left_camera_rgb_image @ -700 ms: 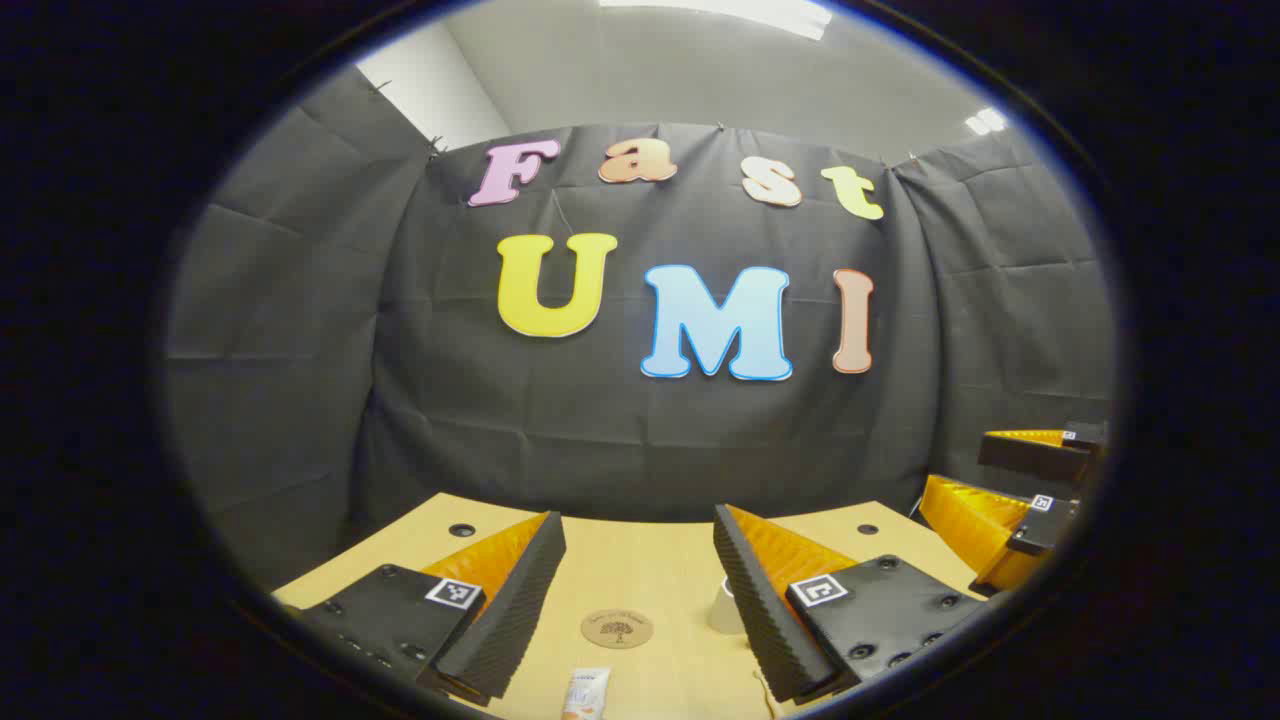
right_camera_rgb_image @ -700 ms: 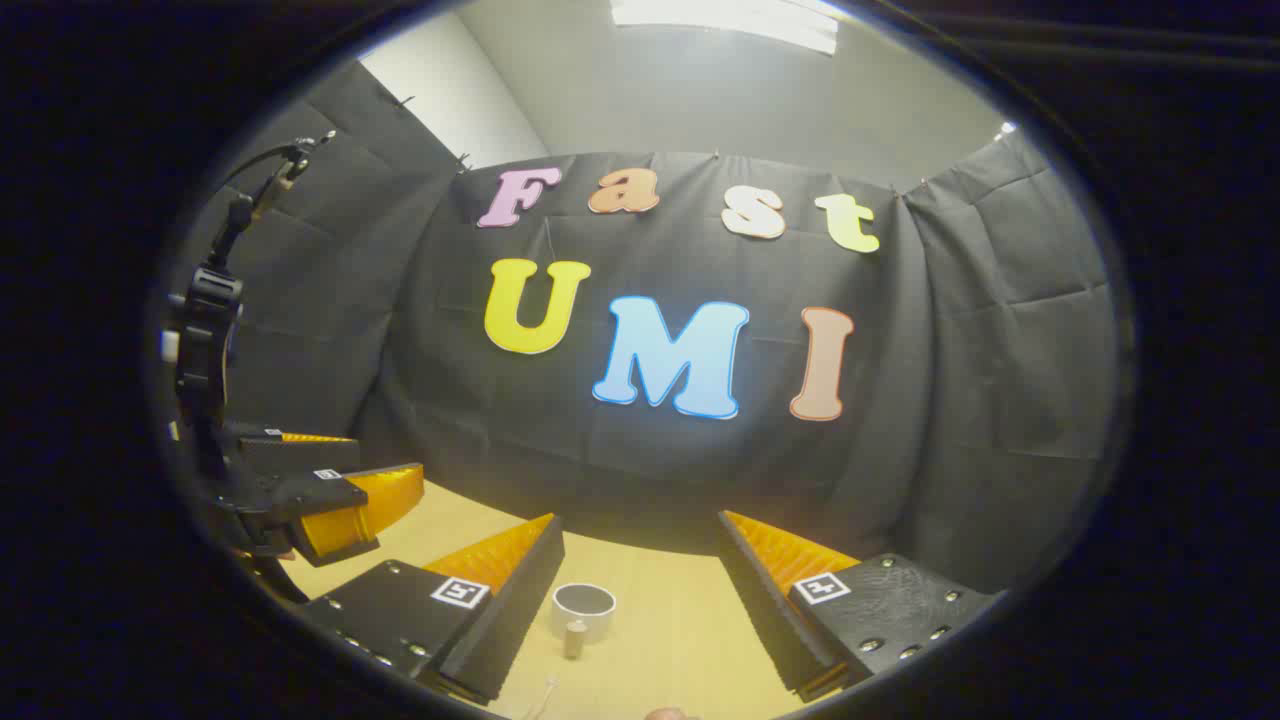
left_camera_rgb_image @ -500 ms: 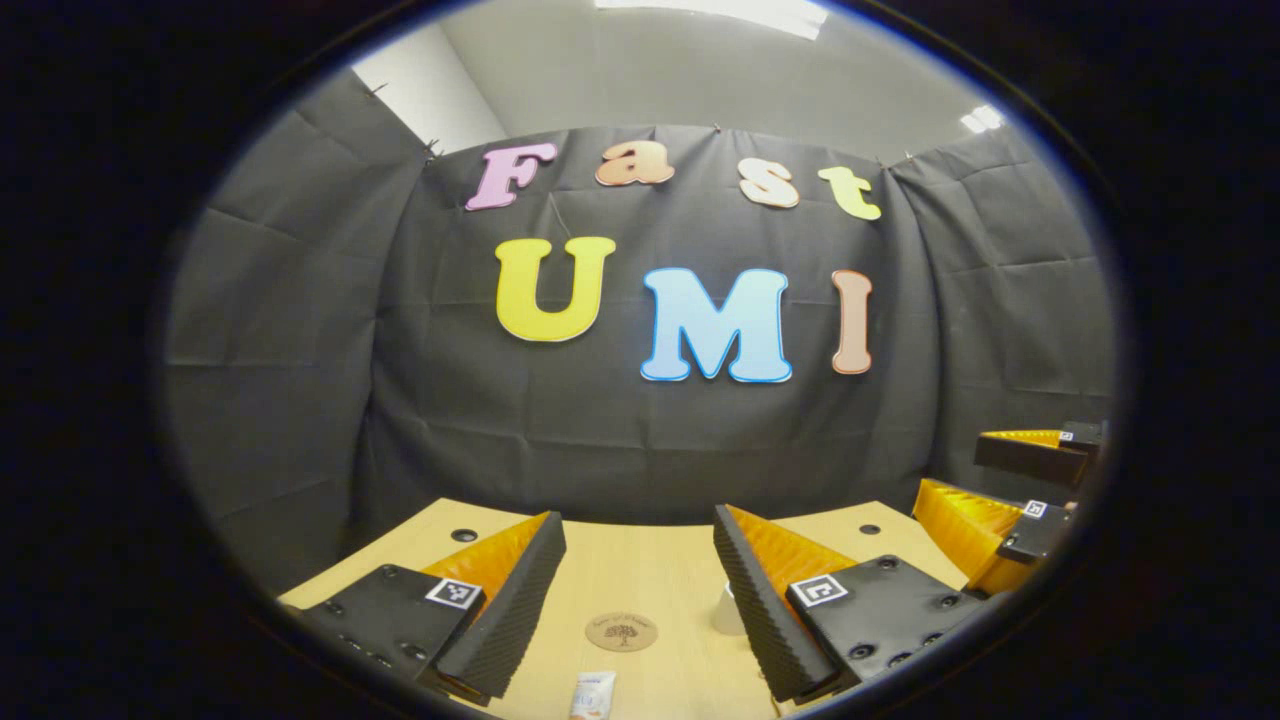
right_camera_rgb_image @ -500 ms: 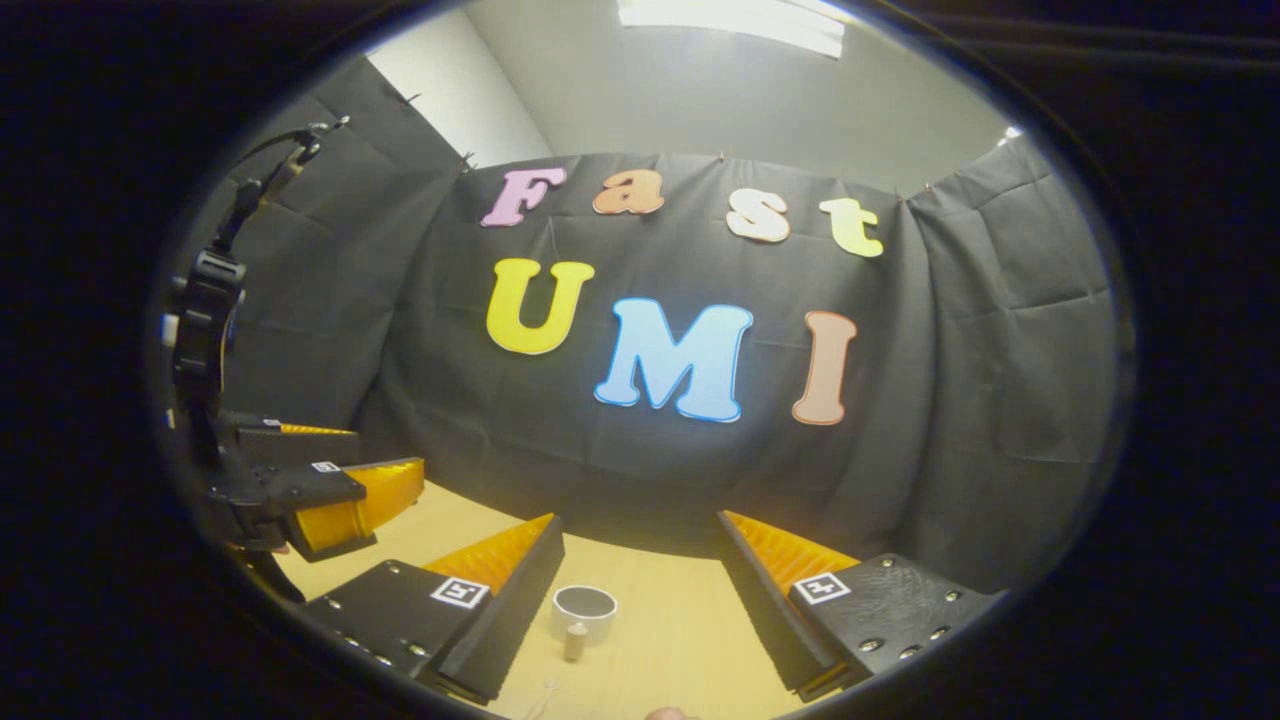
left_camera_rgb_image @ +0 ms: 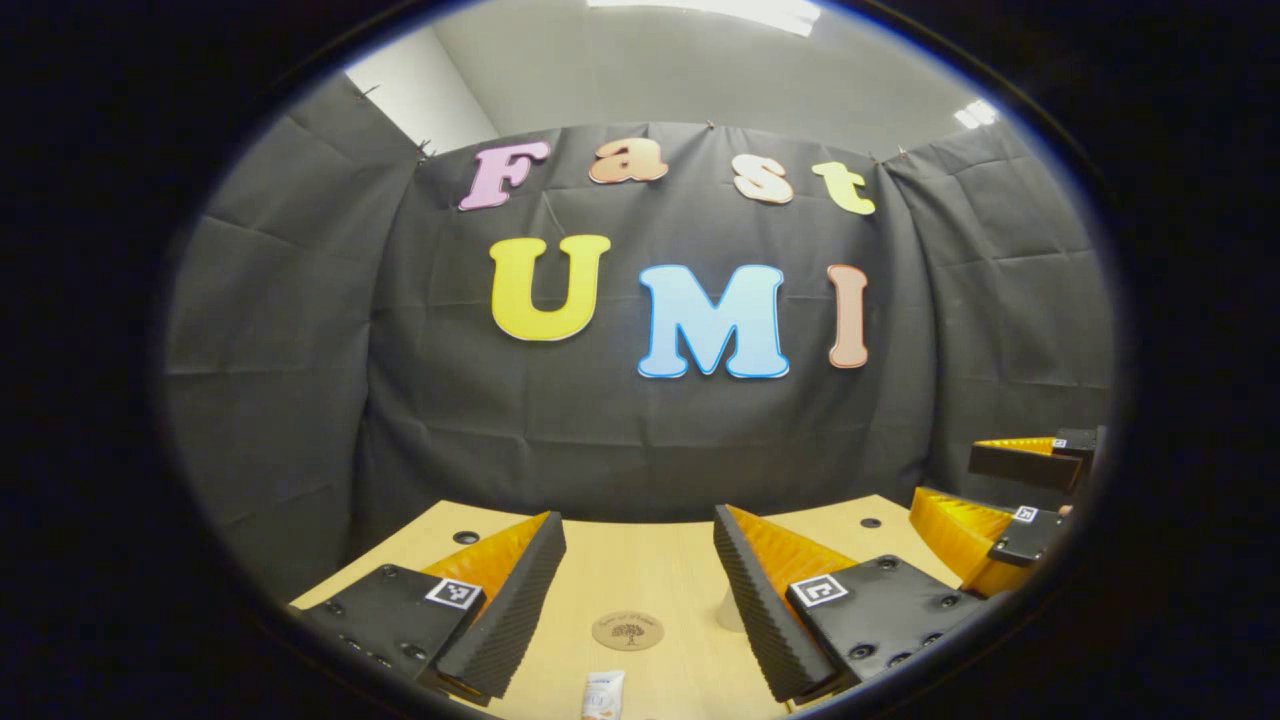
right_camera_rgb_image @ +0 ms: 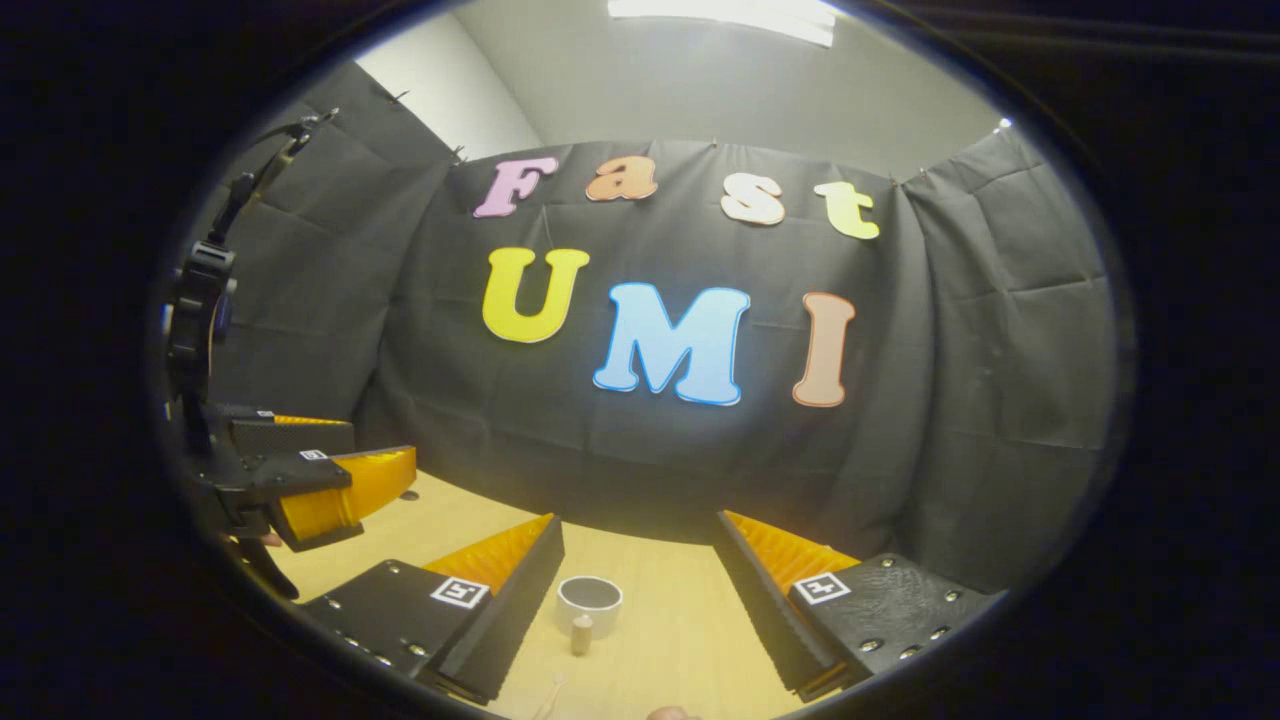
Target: Put the toothbrush and toothpaste on the desktop into the cup, then pick up the cup and place it on the coaster on the desktop.
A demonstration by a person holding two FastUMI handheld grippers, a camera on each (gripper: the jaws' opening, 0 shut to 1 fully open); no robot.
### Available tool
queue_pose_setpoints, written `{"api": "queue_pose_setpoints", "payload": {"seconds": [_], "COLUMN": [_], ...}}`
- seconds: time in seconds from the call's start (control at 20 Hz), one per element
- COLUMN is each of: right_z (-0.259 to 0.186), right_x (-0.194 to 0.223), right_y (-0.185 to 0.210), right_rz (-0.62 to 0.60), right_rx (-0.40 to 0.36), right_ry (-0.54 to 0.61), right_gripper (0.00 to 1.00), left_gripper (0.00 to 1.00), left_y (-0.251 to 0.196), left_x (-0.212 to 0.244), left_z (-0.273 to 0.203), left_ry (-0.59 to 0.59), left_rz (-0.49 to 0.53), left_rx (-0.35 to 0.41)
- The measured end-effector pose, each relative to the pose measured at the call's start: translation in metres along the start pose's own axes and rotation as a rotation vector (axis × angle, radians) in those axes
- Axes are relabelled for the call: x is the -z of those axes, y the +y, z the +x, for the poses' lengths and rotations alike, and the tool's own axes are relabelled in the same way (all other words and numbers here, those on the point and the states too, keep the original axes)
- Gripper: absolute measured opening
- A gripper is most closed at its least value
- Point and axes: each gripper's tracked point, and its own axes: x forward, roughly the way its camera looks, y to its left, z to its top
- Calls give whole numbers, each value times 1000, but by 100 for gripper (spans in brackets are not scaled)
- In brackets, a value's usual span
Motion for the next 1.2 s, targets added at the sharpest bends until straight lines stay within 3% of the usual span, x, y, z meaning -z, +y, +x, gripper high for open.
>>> {"api": "queue_pose_setpoints", "payload": {"seconds": [0.2,0.3,0.35,0.4,1.2], "right_z": [0,0,-1,-1,-10], "right_x": [5,9,12,15,126], "right_y": [3,7,9,11,45], "right_rz": [2,14,27,41,162], "right_rx": [-13,-26,-36,-45,-117], "right_ry": [22,35,46,58,490], "right_gripper": [95,95,95,95,95], "left_gripper": [99,93,98,96,96], "left_y": [-5,-8,-8,-8,-2], "left_x": [4,9,14,20,166], "left_z": [2,3,4,4,8], "left_ry": [14,28,42,58,534], "left_rz": [-1,-5,-7,-10,-72], "left_rx": [9,17,18,17,15]}}
